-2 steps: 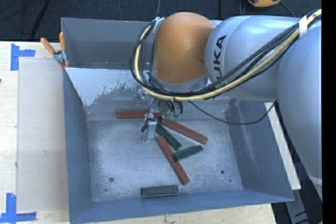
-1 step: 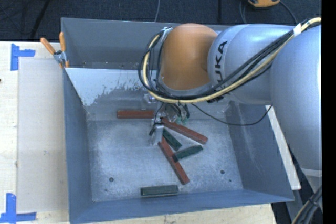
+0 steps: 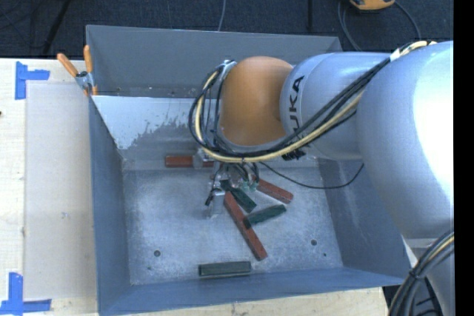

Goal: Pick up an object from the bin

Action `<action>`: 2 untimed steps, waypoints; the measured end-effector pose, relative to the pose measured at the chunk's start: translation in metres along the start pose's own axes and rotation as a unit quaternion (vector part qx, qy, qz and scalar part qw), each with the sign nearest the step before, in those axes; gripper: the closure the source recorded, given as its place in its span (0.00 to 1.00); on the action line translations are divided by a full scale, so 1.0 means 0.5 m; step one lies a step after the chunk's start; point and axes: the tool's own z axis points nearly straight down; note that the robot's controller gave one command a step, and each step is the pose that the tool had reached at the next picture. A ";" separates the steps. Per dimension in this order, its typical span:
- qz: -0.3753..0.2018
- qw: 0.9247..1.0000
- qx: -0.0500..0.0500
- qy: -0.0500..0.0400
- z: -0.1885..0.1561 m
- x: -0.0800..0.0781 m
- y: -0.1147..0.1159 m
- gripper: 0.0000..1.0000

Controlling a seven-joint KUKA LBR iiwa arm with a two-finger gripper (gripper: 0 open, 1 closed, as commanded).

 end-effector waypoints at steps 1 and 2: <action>-0.039 0.999 -0.001 0.002 -0.030 0.020 -0.104 0.00; -0.115 0.993 0.002 0.001 -0.056 0.079 -0.141 0.00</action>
Offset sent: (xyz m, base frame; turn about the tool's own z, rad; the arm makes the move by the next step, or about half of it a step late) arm -0.0452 -0.0664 0.0344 -0.2616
